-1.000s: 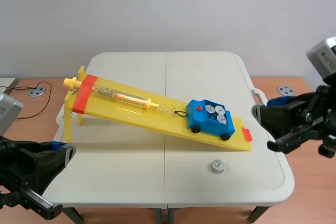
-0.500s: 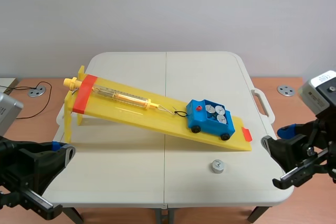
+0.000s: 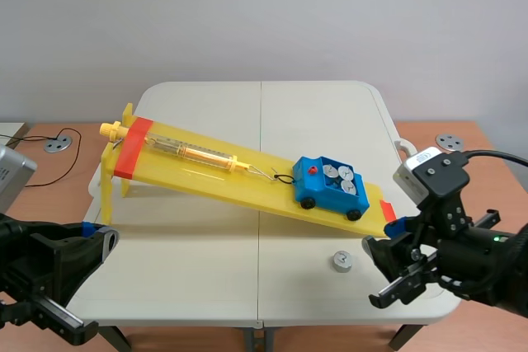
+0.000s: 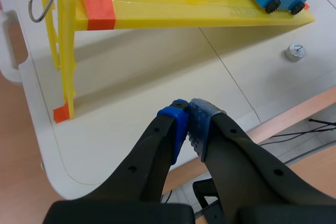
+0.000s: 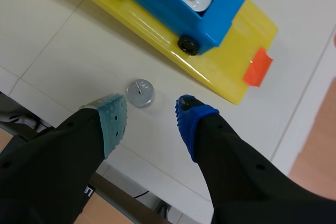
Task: Place the four metal weights on the blue cart on the ramp.
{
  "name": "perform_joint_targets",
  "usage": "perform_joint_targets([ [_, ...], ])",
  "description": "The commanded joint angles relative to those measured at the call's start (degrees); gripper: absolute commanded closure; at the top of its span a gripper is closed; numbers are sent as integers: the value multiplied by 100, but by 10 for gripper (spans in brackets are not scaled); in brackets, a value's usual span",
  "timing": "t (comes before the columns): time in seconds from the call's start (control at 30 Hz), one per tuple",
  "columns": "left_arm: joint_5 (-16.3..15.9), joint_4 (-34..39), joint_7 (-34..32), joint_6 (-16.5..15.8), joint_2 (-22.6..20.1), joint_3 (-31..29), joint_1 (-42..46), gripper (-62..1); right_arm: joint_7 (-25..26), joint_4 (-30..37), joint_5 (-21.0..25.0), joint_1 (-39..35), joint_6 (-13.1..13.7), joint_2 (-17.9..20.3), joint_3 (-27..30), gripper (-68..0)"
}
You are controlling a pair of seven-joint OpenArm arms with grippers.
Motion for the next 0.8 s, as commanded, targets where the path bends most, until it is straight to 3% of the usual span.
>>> perform_joint_targets([
  [0.0,-426,249,-509,-146,31,-83,-111,-27,852,254,210,415,-262,15,-17,-236],
  [0.13,-426,249,-509,-146,31,-83,-111,-27,920,35,15,579,-415,-48,-219,-267],
  [0.57,-426,249,-509,-146,31,-83,-111,-27,1137,-739,-518,1036,-984,-109,-710,-266],
  [0.77,-426,249,-509,-146,31,-83,-111,-27,1244,-984,-669,1172,-1014,-258,-857,-266],
])
